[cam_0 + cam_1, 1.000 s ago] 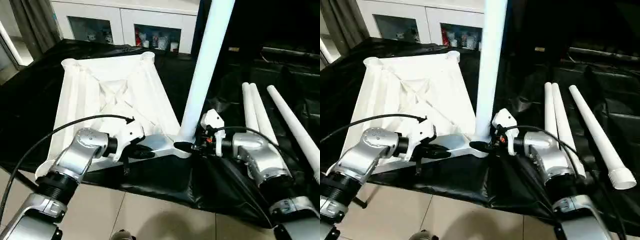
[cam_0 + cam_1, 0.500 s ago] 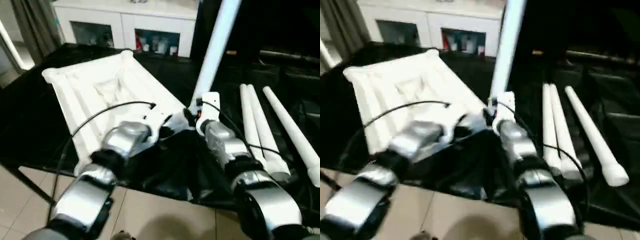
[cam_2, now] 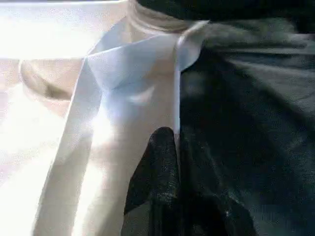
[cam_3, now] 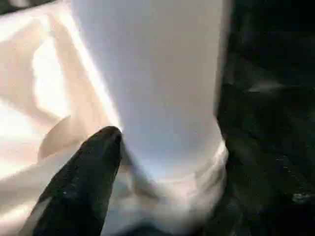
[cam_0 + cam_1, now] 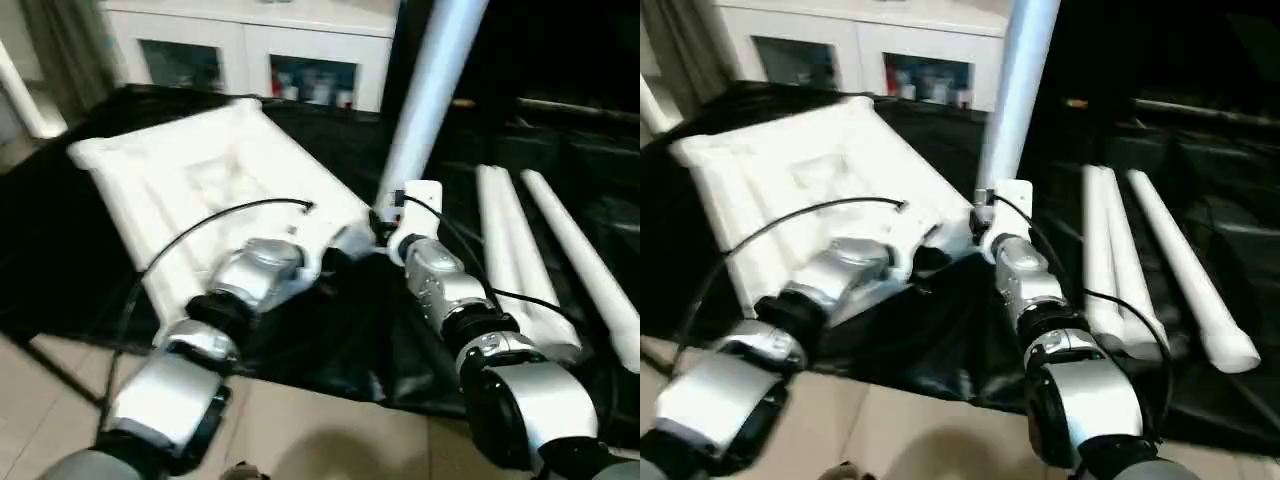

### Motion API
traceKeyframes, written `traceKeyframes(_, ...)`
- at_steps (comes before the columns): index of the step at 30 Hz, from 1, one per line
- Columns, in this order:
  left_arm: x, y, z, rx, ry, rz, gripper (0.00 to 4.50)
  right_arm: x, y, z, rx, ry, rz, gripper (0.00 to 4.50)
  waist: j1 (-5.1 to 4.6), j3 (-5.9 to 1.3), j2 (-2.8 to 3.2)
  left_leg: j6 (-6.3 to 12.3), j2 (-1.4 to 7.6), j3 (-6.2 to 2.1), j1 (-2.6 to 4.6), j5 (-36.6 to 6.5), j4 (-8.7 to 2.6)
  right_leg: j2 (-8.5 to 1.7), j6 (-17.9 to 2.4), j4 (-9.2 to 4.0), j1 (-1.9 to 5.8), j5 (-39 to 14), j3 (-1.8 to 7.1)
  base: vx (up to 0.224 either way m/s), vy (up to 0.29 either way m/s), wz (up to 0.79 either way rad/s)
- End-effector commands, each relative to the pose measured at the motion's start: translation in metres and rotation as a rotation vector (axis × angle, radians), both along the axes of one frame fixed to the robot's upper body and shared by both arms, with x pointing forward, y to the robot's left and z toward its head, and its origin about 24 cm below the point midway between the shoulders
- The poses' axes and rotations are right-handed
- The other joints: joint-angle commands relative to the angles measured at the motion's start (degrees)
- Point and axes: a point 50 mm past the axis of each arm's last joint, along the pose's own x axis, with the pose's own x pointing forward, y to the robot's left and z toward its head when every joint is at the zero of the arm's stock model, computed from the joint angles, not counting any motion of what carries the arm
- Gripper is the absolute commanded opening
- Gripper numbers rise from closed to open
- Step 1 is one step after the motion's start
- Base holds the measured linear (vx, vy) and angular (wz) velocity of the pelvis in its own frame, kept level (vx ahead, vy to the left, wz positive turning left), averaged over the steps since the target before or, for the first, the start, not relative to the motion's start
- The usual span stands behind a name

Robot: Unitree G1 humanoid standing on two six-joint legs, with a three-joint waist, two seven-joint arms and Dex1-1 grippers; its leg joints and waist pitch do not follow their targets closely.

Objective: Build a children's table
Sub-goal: Rotate leg to tighten

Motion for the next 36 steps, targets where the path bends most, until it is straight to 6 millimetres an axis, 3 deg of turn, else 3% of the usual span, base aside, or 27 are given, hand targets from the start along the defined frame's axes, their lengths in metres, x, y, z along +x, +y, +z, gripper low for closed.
traceKeyframes(1,-0.002,0.003,0.002,0.018,-0.024,-0.042,0.00,0.001,0.002,0.011,0.017,-0.051,0.121,3.76,0.42,-4.44,0.04,2.68,1.04,-0.27,-0.06,-6.98,-3.76,-3.74,-11.80,-4.26,3.99,-2.55,2.94,0.000,0.000,0.00)
traceKeyframes(2,-0.005,0.007,0.000,0.022,-0.020,-0.060,0.00,-0.001,-0.004,0.015,0.034,-0.063,0.186,3.89,0.50,-4.43,-0.22,4.13,1.02,-0.10,0.00,-5.71,-3.54,-3.54,-12.93,-4.08,4.19,0.53,3.00,0.000,0.000,0.00)
traceKeyframes(4,-0.012,0.014,-0.002,0.024,-0.037,-0.126,0.00,-0.007,-0.020,0.023,0.021,-0.103,0.310,4.10,0.67,-4.45,-0.03,6.19,1.16,-0.19,-0.04,-3.72,-3.42,-3.36,-14.27,-3.62,4.21,5.29,2.86,0.000,0.000,0.00)
traceKeyframes(6,-0.014,0.016,-0.002,0.018,-0.035,-0.141,0.00,-0.010,-0.026,0.024,0.004,-0.106,0.345,4.20,0.72,-4.68,-0.05,6.50,1.26,-0.18,0.20,-3.54,-3.34,-3.43,-14.45,-3.45,4.16,6.39,2.88,0.000,0.000,0.00)
traceKeyframes(7,-0.016,0.018,-0.002,0.011,-0.028,-0.153,0.00,-0.013,-0.031,0.024,-0.022,-0.111,0.390,4.27,0.61,-4.54,-0.01,6.28,1.27,-0.06,0.30,-4.15,-3.42,-3.44,-14.92,-3.60,3.92,5.58,2.88,0.000,0.000,0.00)
traceKeyframes(10,-0.032,0.021,0.004,-0.022,-0.051,-0.333,0.00,-0.029,-0.048,0.022,-0.135,-0.100,0.589,4.33,0.77,-4.40,-0.14,5.60,1.37,-0.05,0.19,-5.76,-3.52,-3.60,-14.66,-3.88,4.18,2.88,2.88,0.000,0.000,0.00)
traceKeyframes(16,-0.052,0.024,0.012,-0.050,-0.008,-0.510,0.00,-0.052,-0.054,0.020,-0.188,-0.041,0.821,4.33,1.16,-4.01,0.09,4.37,1.72,0.19,0.58,-8.87,-3.85,-3.52,-14.02,-4.44,3.52,-3.24,3.05,0.000,0.000,0.00)
traceKeyframes(19,-0.056,0.026,0.013,-0.054,0.009,-0.533,0.00,-0.055,-0.053,0.020,-0.188,-0.036,0.844,4.33,1.55,-3.94,0.11,3.29,1.75,0.22,0.79,-10.01,-4.00,-3.63,-13.20,-4.77,3.25,-6.38,3.20,0.000,0.000,0.00)
traceKeyframes(25,-0.056,0.028,0.014,-0.044,-0.001,-0.523,0.00,-0.054,-0.051,0.018,-0.199,-0.027,0.852,4.33,1.68,-4.12,-0.08,2.80,1.46,0.12,0.43,-8.04,-3.90,-3.54,-12.86,-4.42,3.49,-4.17,3.18,0.000,0.000,0.00)
traceKeyframes(36,-0.058,0.031,0.013,-0.039,0.010,-0.517,0.00,-0.058,-0.054,0.016,-0.210,-0.001,0.864,3.36,1.71,-4.26,-0.03,3.37,1.36,0.16,0.42,-6.91,-3.68,-3.41,-13.40,-4.20,3.57,-1.93,3.09,0.000,0.000,0.00)
